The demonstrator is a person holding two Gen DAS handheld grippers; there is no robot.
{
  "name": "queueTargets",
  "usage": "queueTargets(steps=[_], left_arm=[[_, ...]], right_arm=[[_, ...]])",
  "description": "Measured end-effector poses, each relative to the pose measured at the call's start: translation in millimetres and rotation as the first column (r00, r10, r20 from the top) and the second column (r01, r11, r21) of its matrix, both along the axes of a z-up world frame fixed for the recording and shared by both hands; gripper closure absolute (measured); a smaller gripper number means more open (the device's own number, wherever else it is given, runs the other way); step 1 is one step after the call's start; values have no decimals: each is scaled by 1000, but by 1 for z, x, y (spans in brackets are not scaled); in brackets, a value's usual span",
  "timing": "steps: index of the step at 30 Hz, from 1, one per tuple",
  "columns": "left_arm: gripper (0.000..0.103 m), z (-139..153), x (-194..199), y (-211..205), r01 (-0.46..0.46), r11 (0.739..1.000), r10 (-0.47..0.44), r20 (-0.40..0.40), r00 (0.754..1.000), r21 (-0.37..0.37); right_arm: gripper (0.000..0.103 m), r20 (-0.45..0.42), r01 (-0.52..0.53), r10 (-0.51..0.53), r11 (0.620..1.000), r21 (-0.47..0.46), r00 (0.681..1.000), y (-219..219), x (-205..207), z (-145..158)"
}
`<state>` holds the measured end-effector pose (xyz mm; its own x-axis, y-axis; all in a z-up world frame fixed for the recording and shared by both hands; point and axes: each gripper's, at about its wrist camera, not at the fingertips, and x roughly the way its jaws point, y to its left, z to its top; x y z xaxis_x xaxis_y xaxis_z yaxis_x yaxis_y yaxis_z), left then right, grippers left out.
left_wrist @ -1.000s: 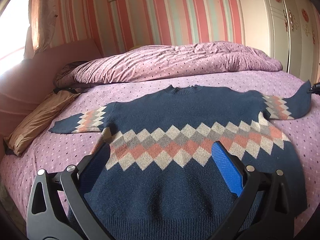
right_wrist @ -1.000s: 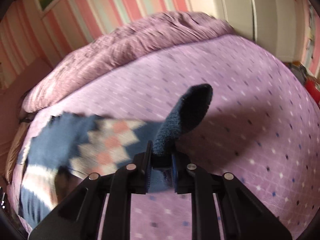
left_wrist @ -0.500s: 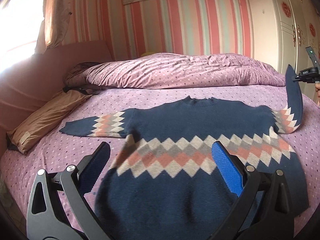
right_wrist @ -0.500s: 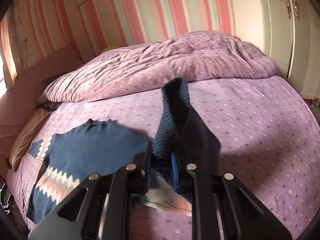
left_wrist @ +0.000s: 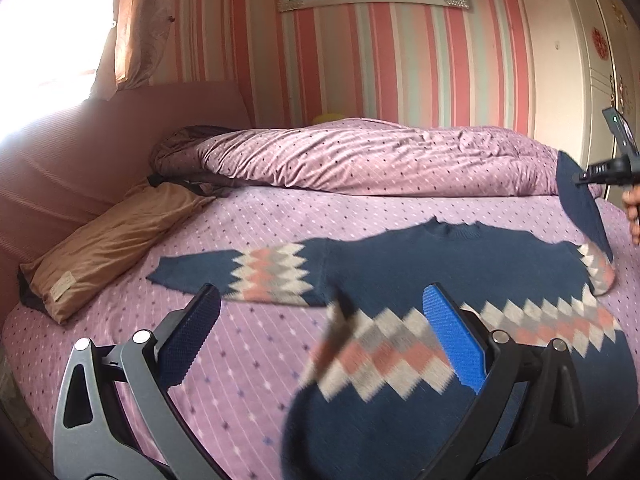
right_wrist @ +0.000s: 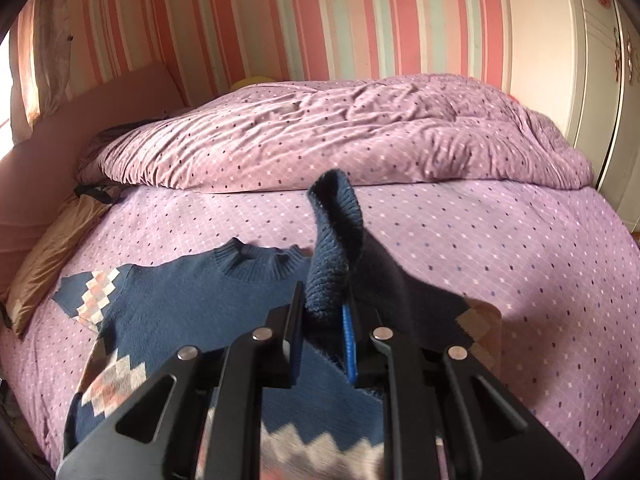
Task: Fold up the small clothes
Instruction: 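Lift the cuff with the right tool and carry it across the sweater body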
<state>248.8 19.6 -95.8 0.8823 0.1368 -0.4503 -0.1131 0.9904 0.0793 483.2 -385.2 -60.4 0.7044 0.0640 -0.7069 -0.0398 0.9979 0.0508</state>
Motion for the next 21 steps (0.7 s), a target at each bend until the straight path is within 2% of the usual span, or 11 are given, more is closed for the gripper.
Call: queueTargets(steps=[2,8,13,21], left_arm=[[3,2,11,13,-6,1000,6,10,1000,-1],[3,2,42,50,-16,1000,16,17,1000,8],[3,-7,59,68,-13,1000,13,6,1000,16],[3,-19,76,94,18,998,-18,-7,1000,-55]], right_arm=[[87,8,6,-5,999,-42,1000,19,2,-4],[87,17,31,-30,995,-92,999,75,6,-21],[87,5,26,-25,997,-70,1000,109,14,-34],[87,-13,-2,1,996,-88,1000,169,19,-54]])
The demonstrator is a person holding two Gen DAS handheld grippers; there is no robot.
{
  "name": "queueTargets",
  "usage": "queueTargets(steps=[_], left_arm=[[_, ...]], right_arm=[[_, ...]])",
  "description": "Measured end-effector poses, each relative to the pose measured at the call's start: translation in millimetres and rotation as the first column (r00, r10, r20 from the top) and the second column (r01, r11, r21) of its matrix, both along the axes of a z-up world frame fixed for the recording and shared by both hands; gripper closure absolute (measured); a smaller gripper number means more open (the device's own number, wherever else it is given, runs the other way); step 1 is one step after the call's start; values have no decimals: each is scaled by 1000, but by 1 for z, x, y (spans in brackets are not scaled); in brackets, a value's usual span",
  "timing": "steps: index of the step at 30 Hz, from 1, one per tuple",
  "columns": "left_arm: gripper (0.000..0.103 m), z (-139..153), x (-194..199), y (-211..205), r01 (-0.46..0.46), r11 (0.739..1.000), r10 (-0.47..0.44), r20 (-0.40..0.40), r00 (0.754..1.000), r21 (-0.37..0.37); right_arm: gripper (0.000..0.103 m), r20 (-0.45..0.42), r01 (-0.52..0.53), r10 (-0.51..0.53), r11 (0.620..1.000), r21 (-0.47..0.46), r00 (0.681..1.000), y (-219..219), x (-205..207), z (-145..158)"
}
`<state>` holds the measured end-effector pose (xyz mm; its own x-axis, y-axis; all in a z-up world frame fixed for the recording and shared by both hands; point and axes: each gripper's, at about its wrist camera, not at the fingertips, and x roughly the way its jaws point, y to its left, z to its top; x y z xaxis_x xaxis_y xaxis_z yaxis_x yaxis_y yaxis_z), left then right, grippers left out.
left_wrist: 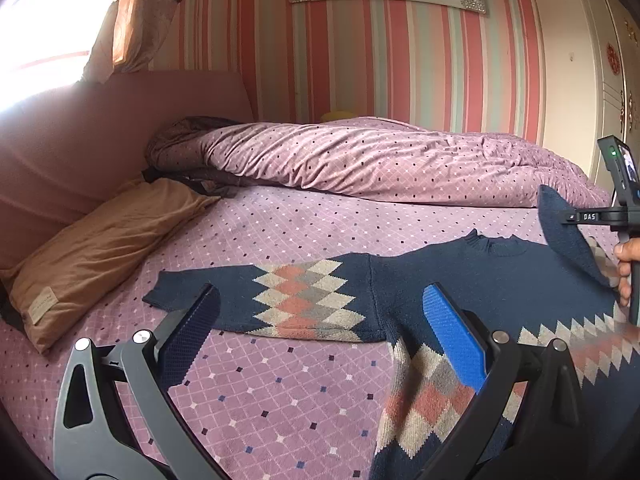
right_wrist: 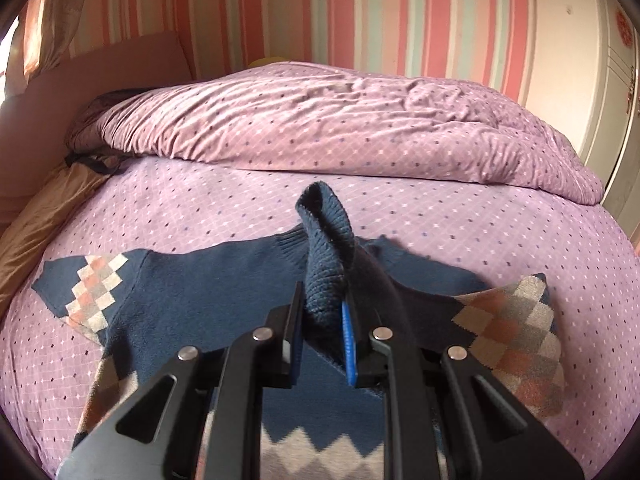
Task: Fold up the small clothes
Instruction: 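Lift the cuff with the right tool and carry it across the sweater body, then open the right tool to lay the sleeve on the body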
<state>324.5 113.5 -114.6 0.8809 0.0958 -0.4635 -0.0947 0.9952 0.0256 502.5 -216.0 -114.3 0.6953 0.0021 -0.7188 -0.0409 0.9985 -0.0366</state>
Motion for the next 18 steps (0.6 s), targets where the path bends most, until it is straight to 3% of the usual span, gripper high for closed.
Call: queueTargets(steps=[5,8,18], left_arm=[[3,-3,6,11,35,999,-35,-6,999,-39],[3,-4,8,15,44,999,-44,-3,999,-20],[3,-19,23,42,41,998,-43,-35,998,-47]], right_arm=[[87,-3,-31,31,999,14,1000,45,2,-10],[87,-9,-36,36,999,36,999,71,4,-19],[88,-68,-77,78,997,15,995,148,19,-73]])
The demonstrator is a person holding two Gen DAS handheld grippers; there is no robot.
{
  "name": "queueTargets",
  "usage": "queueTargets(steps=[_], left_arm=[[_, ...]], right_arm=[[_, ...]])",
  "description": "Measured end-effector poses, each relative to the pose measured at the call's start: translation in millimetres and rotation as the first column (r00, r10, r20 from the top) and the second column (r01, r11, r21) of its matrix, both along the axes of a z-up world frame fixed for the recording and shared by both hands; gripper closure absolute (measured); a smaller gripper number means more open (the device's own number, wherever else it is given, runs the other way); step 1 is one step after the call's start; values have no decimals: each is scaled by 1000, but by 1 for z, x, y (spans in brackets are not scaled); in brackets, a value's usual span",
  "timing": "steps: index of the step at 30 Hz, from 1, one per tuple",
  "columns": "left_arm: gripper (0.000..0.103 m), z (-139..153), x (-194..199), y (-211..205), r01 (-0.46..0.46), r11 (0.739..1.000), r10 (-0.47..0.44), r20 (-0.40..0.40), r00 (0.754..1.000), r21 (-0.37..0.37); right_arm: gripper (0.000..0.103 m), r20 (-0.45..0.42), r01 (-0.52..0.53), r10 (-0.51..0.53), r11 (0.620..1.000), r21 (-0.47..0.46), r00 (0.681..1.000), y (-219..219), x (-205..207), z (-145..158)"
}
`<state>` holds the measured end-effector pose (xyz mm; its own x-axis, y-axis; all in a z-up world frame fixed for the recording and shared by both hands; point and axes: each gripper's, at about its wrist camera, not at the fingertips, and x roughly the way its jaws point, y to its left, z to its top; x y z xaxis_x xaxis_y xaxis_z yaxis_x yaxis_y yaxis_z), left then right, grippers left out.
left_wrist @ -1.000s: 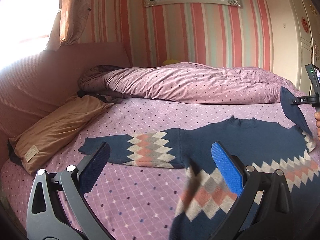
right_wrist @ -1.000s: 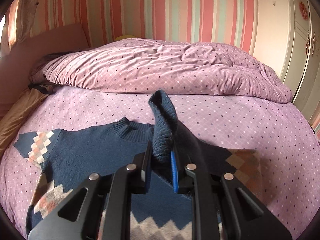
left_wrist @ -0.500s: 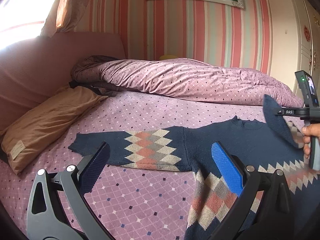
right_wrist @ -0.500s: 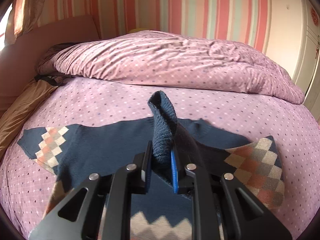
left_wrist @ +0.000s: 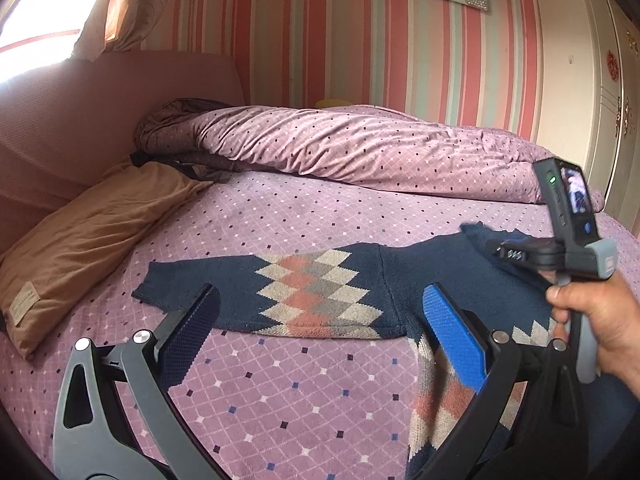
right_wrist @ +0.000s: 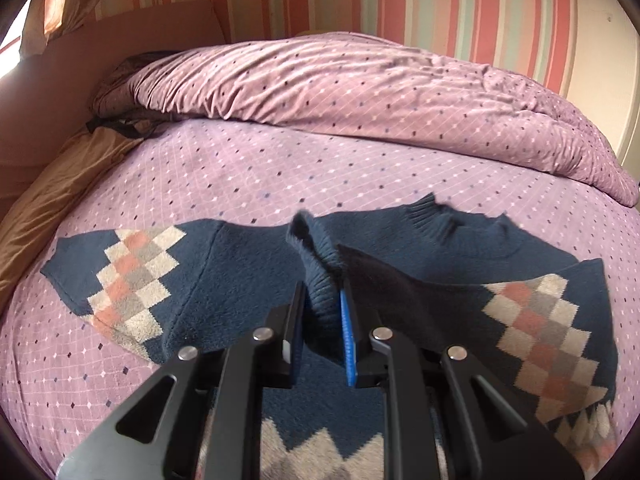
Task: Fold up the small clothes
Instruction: 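Open the right tool to lay the sleeve on the body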
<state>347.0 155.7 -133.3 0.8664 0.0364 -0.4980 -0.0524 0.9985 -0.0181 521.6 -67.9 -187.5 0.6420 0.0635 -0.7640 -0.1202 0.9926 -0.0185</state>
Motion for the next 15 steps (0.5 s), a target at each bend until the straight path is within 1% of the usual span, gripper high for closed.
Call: queueTargets(steps=[1,2,4,6,8,9,10,11,12,14,15], left_arm=[[3,-3,2,1,-4,1000,4,-6,1000,0],[3,-4,4,1,-2,1000,2,-12,1000,-1],[3,-9,7,3,-1,1000,1,-22,1000,-8],[3,-13,10,1,9,1000,-9,-33,999,-11],[3,-15,10,-1,11,1000,-11,-36,999,-5],[3,-15,10,-1,13,1000,-13,-37,999,-9],[3,-15,11,-2,18,1000,-19,-40,999,-19],[3,-15,10,-3,20,1000,-21,-39,999,-23],[3,-14,9,-4,21,1000,-22,-35,999,-21],[3,-13,8,-7,27,1000,-28,-32,999,-13],[3,-12,7,-8,30,999,-30,-28,999,-15]], right_arm=[[93,-8,-12,12,1000,-2,1000,7,2,-7],[101,-13,-27,27,1000,-6,1000,16,3,-12],[102,-18,-57,57,998,-23,998,34,6,-21],[101,-16,-76,75,994,-82,997,51,6,-31],[98,-17,-87,86,991,-100,996,55,3,-35],[92,-13,-86,85,991,-102,996,53,1,-35],[68,0,-72,72,991,-114,997,47,-4,-33],[46,12,-67,68,991,-115,998,42,-7,-31],[42,26,-61,65,992,-114,998,35,-11,-29],[41,41,-64,69,992,-108,997,18,-21,-27],[41,29,-80,84,990,-117,996,12,-25,-30]])
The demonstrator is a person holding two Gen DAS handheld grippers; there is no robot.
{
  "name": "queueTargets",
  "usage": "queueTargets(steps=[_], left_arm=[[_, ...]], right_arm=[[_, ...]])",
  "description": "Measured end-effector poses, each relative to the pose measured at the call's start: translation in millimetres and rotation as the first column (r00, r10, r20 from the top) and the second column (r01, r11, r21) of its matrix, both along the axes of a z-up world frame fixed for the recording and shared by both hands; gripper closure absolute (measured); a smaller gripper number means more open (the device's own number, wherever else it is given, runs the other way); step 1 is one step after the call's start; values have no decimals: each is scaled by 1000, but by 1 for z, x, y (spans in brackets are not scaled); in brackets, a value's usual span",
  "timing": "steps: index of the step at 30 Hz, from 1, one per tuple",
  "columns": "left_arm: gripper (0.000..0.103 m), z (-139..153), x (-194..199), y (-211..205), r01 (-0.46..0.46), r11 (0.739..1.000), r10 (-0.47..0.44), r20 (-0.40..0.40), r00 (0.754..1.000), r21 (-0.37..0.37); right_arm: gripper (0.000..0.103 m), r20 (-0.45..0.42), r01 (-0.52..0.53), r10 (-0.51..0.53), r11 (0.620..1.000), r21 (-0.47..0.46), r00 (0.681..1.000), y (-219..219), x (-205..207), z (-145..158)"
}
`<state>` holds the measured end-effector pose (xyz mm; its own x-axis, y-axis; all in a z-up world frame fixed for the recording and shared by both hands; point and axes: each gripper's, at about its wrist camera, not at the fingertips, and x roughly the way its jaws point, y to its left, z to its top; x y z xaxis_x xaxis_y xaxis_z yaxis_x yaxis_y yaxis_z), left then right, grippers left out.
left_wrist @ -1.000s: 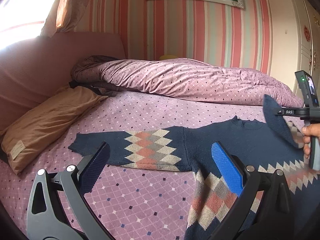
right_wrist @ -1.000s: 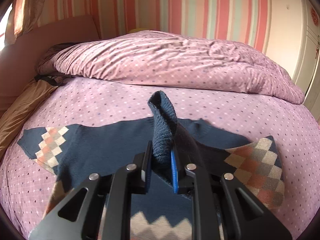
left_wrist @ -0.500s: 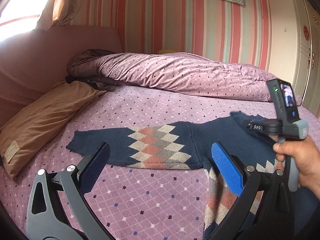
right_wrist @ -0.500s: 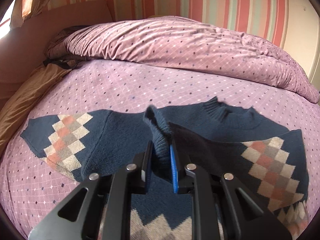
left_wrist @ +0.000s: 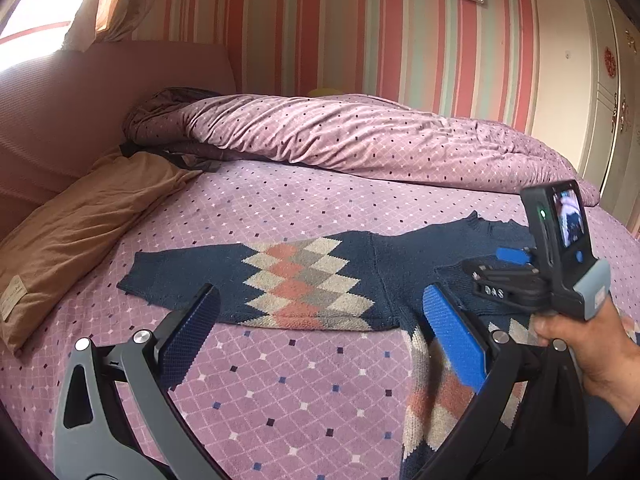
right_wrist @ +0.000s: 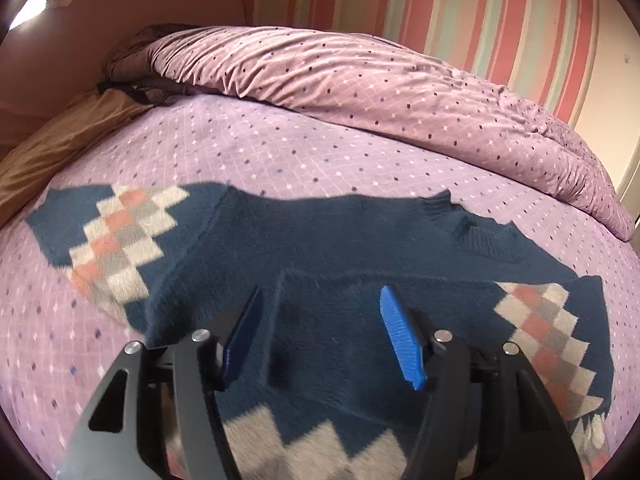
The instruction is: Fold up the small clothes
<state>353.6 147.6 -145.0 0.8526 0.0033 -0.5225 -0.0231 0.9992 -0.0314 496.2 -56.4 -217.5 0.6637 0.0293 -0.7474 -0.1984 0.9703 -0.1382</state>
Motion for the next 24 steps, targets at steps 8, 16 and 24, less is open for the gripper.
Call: queueTargets(steps=[8,16,24], left_arm=[[3,1,-2,-7,14,1000,-14,-1,1000,-5],[3,-1,-1,-6,10,1000,-10,-1,1000,-7],[3,1,-1,6,-14,999,14,1,1000,-30]], right_arm=[[55,-90,-152,143,983,-103,986,12,-23,-33],[54,-112,-126,113,985,-117,987,19,-16,-53],[91,-111,-58,48,995,-87,993,18,0,-48]])
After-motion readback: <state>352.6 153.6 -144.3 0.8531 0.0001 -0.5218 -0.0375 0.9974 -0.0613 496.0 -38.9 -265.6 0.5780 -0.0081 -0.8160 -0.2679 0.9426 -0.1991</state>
